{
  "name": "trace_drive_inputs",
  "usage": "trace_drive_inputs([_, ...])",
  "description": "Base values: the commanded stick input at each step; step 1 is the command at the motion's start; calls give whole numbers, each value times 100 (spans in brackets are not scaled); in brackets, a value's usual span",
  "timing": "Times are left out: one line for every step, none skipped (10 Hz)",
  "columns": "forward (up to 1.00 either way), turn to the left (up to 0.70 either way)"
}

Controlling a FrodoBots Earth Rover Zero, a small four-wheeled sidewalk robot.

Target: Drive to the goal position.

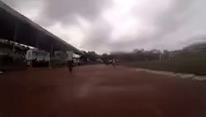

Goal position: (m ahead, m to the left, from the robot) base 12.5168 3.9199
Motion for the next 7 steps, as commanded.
trace_drive_inputs([50,2])
trace_drive_inputs([50,2])
trace_drive_inputs([50,2])
trace_drive_inputs([50,2])
trace_drive_inputs([50,2])
trace_drive_inputs([50,2])
trace_drive_inputs([50,2])
